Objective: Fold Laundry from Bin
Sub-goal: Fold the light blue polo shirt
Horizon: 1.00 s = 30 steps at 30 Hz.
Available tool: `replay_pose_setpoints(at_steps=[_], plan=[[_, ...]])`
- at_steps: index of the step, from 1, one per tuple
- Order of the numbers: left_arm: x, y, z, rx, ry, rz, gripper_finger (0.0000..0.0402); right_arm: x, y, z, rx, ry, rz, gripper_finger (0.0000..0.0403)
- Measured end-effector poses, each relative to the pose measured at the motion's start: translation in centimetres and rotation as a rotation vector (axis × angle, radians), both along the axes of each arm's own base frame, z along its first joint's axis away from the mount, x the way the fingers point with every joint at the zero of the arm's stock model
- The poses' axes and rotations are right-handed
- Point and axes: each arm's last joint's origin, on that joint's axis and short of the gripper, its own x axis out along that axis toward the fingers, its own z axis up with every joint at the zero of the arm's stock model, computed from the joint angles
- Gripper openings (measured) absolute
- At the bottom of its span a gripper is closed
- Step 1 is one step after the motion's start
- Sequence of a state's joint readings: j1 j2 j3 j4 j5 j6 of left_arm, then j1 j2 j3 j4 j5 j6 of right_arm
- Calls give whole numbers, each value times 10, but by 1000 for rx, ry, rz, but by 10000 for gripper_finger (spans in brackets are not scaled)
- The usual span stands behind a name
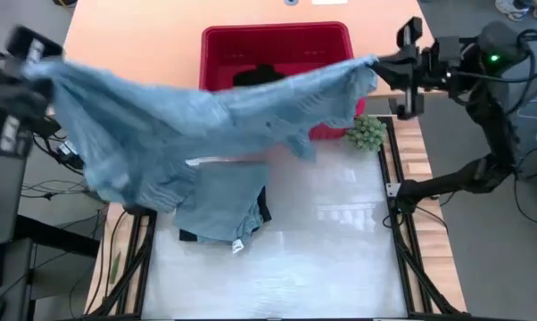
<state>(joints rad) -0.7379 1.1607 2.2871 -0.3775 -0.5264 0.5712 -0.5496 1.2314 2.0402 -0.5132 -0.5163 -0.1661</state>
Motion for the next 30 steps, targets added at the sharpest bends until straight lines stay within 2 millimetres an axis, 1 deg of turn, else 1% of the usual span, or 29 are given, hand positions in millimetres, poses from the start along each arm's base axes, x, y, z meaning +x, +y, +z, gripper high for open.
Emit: replay_pose_setpoints(at_steps=[2, 5, 8, 12, 15, 17, 19, 21, 22, 24, 25, 27, 29, 30], plan=[[3, -2, -6, -27, 70, -39, 0, -8, 5, -3, 25, 45, 9, 19], [11, -9, -9, -76, 120, -76, 0, -25, 18, -11, 73, 129, 32, 19], [29, -25, -15, -61, 168, -66, 0, -42, 32, -22, 125, 226, 81, 19], [72, -62, -32, -24, 265, -56, 0, -58, 48, -34, 195, 334, 183, 19], [116, -86, -48, -19, 277, 13, 0, -63, 56, -38, 231, 367, 288, 19], [144, -93, -56, -36, 262, 57, 0, -64, 60, -37, 225, 360, 336, 19], [168, -91, -61, -62, 244, 79, 0, -65, 63, -33, 201, 326, 369, 19], [188, -76, -63, -58, 258, 134, 0, -65, 64, -28, 178, 275, 359, 19], [193, -63, -62, -60, 275, 183, 0, -64, 64, -26, 161, 249, 351, 19], [193, -30, -55, -84, 283, 265, 0, -64, 64, -23, 129, 220, 316, 19], [191, -12, -50, -96, 268, 279, 0, -64, 63, -23, 119, 217, 287, 19], [177, 23, -40, -103, 245, 304, 0, -59, 59, -24, 116, 218, 207, 19], [159, 51, -34, -109, 261, 336, 0, -50, 55, -26, 128, 222, 127, 19], [150, 64, -32, -116, 272, 358, 0, -42, 52, -28, 134, 221, 89, 19]])
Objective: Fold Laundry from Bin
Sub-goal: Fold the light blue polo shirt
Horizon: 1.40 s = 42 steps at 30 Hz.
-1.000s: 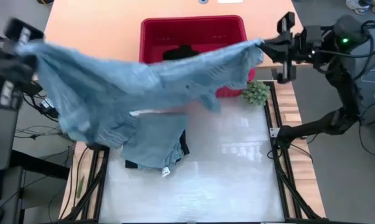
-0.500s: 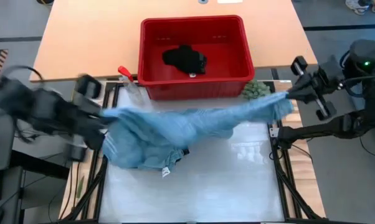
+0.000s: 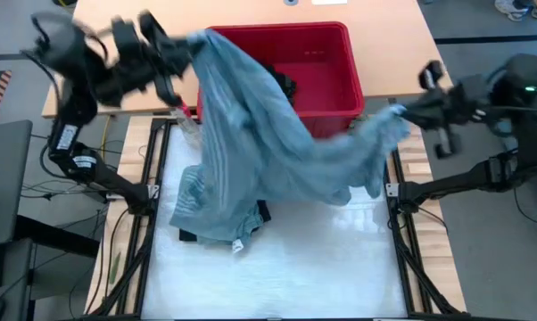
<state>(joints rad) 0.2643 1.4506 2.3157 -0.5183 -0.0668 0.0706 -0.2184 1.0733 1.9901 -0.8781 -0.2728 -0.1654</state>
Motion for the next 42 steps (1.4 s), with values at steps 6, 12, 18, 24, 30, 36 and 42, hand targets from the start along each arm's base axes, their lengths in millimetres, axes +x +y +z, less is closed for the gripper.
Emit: replay_pose_setpoints(at_steps=[6, 12, 18, 24, 30, 36, 42], plan=[[-30, 50, 3, 49, 38, -44, 0, 41, -18, -9, -19, 23, -159, 19], [-59, 82, 21, 163, -92, -147, 0, 26, -24, 4, -73, -94, -281, 19], [-65, 121, 24, 139, -78, -433, 0, 5, -23, 14, -80, -204, -323, 19], [-61, 157, 18, 124, -226, -440, 0, 1, -23, 4, -38, -104, -330, 19], [-64, 159, 17, 175, -336, -501, 0, -20, -14, 7, -49, -148, -330, 19], [-52, 123, 19, 155, -197, -759, 0, -49, 0, 0, -54, -119, -274, 19], [-26, 74, 25, 98, -180, -1039, 0, -67, 13, -5, -34, -99, -106, 19]])
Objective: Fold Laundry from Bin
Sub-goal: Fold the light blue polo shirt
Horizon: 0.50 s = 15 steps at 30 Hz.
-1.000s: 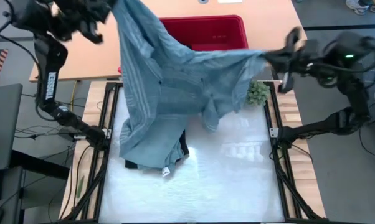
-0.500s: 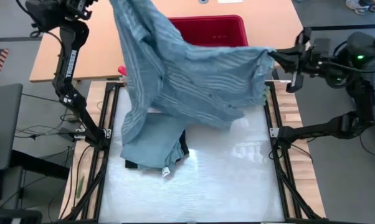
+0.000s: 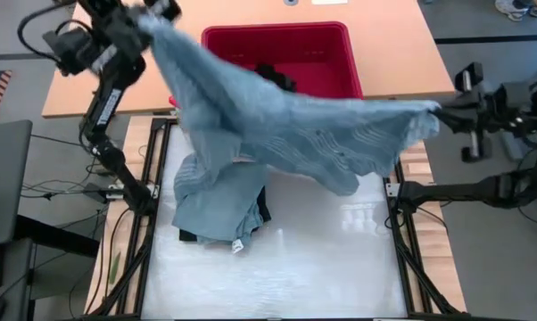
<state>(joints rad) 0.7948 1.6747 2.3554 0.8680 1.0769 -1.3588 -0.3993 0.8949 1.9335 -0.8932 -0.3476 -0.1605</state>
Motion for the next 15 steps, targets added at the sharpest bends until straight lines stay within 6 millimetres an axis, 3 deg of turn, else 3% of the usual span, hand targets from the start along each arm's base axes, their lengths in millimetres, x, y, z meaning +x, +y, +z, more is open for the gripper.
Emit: replay_pose_setpoints(at_steps=[4, 10, 12, 15], plan=[[10, -36, 1, 59, 117, -183, 0, -9, 8, -6, 45, 40, 161, 19], [27, -86, -10, -37, 174, -403, 0, 4, 7, -34, 250, 240, 329, 19], [40, -104, -27, -81, 254, -417, 0, 6, 7, -47, 334, 319, 337, 19], [48, -131, -72, -148, 466, -293, 0, 5, 7, -68, 448, 408, 334, 19]])
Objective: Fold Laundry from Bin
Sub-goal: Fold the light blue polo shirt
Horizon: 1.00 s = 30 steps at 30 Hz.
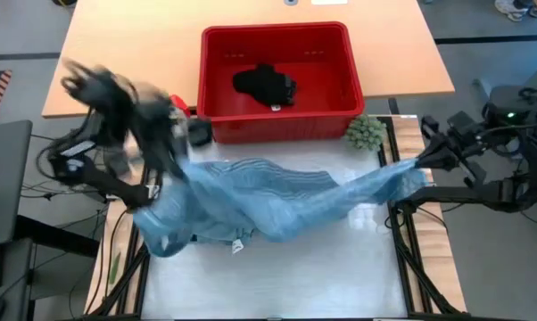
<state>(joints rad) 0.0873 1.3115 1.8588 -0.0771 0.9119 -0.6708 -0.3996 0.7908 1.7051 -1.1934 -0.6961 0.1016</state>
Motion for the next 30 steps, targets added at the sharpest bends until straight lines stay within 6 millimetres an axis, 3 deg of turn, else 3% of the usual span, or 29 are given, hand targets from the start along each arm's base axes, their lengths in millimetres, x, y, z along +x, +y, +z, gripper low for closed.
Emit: replay_pose_setpoints(at_steps=[2, 5, 10, 16, 21, 25, 27, 30], plan=[[-6, -17, -35, 28, 193, 147, 0, -2, 1, -12, 80, 48, 7, 19], [-21, -42, -67, 30, 311, 258, 0, -7, 4, -25, 172, 78, 23, 19], [-47, -92, -117, -86, 498, 217, 0, -8, 5, -48, 321, 161, -3, 19], [-60, -158, -191, -250, 819, 209, 0, -4, 4, -82, 496, 288, -1, 19], [-73, -208, -224, -431, 1083, 112, 0, 15, -2, -87, 541, 254, 58, 19], [-82, -232, -242, -478, 1257, 103, 0, 42, -12, -84, 527, 212, 141, 19], [-84, -239, -256, -437, 1343, 140, 0, 58, -16, -97, 552, 303, 161, 19], [-81, -247, -271, -395, 1419, 172, 0, 77, -14, -132, 594, 542, 198, 19]])
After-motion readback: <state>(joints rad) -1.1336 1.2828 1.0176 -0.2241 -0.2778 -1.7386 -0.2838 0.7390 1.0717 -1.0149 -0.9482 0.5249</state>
